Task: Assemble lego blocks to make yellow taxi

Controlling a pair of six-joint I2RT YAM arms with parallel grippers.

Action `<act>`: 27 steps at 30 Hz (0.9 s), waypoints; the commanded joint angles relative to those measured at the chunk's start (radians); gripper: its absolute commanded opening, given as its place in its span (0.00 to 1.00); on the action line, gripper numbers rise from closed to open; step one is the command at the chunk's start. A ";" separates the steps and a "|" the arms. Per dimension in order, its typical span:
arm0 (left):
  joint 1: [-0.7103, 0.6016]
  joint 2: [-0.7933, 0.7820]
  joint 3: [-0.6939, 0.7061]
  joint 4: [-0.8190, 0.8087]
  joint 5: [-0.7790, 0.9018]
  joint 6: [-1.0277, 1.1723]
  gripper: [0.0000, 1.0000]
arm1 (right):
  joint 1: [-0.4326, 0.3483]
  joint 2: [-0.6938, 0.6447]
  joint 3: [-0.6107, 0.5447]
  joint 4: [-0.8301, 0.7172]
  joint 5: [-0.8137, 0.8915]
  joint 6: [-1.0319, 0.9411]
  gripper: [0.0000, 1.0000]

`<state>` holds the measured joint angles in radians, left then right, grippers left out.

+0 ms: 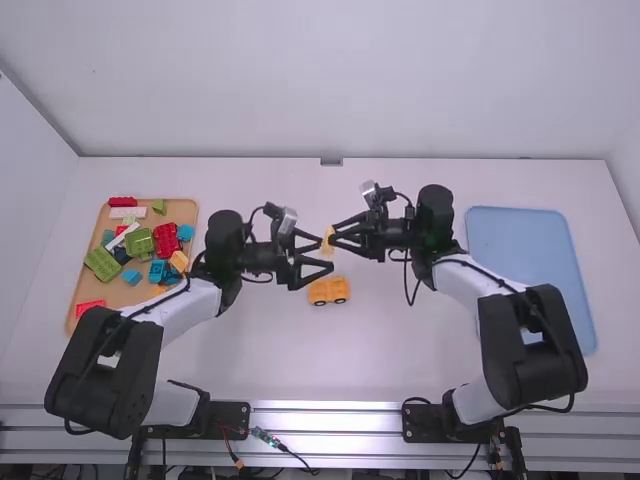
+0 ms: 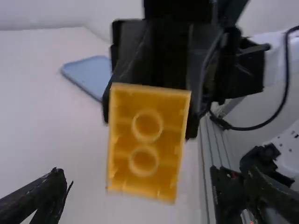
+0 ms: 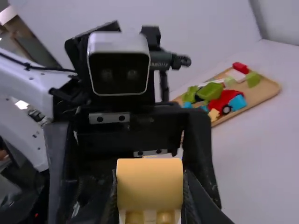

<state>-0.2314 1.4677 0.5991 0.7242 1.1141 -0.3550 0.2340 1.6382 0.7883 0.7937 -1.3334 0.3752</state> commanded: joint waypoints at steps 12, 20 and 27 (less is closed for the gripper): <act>0.029 -0.011 0.198 -0.637 -0.411 0.291 0.99 | -0.010 -0.058 0.108 -0.605 0.501 -0.288 0.00; 0.042 -0.011 0.375 -0.949 -0.803 0.323 0.99 | 0.104 -0.060 0.346 -1.188 0.996 -0.497 0.00; 0.035 -0.011 0.424 -1.023 -1.212 0.531 0.99 | 0.217 -0.060 0.464 -1.442 1.205 -0.658 0.00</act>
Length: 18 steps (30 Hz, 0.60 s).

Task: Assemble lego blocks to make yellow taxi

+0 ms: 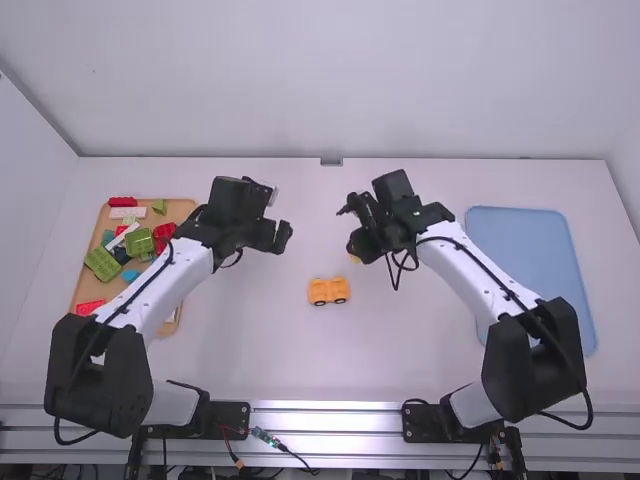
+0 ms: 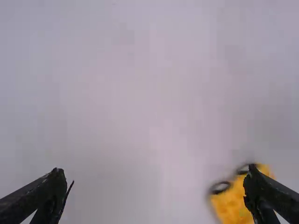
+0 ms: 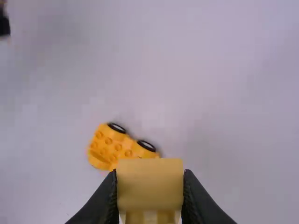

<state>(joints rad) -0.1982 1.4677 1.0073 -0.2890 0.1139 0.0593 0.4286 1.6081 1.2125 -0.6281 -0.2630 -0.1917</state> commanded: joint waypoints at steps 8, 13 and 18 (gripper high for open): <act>0.003 -0.011 0.015 -0.087 -0.209 0.390 0.99 | 0.117 0.002 0.087 -0.111 0.243 -0.159 0.00; 0.054 -0.011 0.009 -0.068 -0.085 0.548 0.99 | 0.167 0.109 0.159 -0.146 0.258 -0.212 0.00; 0.233 -0.015 0.009 -0.120 0.291 0.737 0.99 | 0.196 0.213 0.241 -0.182 0.255 -0.273 0.00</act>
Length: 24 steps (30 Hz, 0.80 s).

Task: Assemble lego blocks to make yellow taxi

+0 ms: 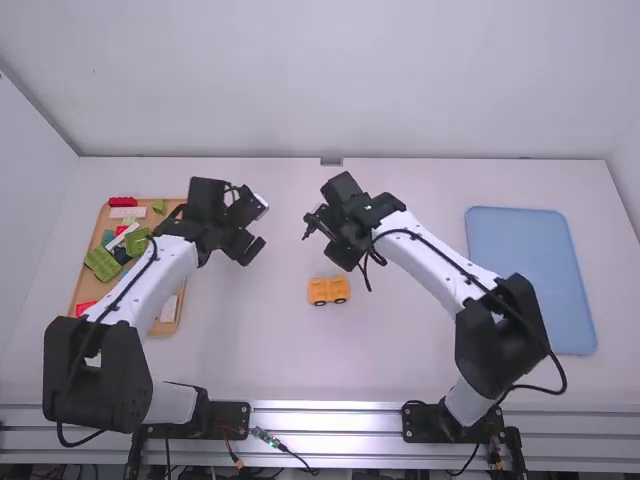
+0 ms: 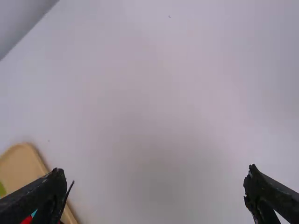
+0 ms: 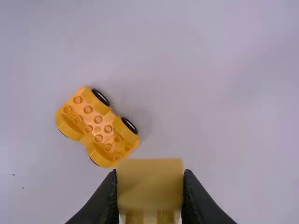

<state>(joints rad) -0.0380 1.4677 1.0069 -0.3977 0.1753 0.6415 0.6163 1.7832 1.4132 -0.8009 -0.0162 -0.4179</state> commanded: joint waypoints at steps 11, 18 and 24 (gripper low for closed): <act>0.486 -0.027 -0.085 -0.074 0.779 0.396 0.99 | 0.153 0.254 0.225 -0.043 -0.060 -0.241 0.00; 0.487 -0.080 -0.201 0.112 0.768 0.286 0.99 | 0.225 0.409 0.347 -0.110 -0.004 -0.245 0.00; 0.524 -0.127 -0.231 0.253 0.669 0.088 0.99 | 0.243 0.509 0.394 -0.148 0.017 -0.253 0.00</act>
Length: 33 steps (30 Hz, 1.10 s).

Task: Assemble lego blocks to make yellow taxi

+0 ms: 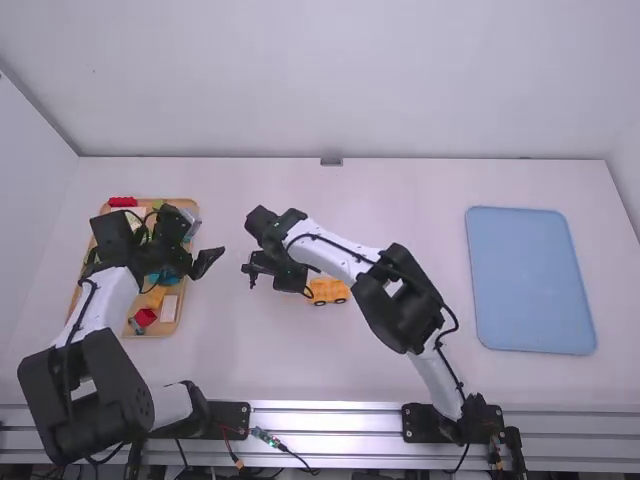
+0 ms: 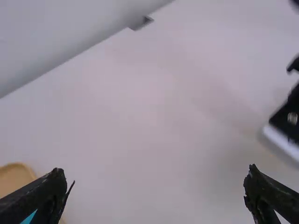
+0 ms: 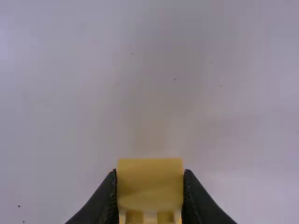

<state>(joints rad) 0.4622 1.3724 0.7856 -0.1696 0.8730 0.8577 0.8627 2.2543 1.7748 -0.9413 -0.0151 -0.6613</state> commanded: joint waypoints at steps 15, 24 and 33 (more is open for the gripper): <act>0.160 -0.034 -0.058 0.082 0.084 -0.136 0.99 | 0.031 0.062 0.032 0.018 -0.013 -0.021 0.00; 0.160 -0.034 -0.058 0.081 0.089 -0.136 0.99 | 0.045 0.062 0.031 0.037 -0.013 -0.016 0.00; 0.160 -0.034 -0.058 0.085 0.138 -0.129 0.99 | 0.051 0.063 0.030 0.039 -0.014 -0.016 0.09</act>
<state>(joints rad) 0.6273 1.3533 0.7319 -0.0845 0.9699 0.7250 0.9154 2.3028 1.7790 -0.8989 -0.0235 -0.6804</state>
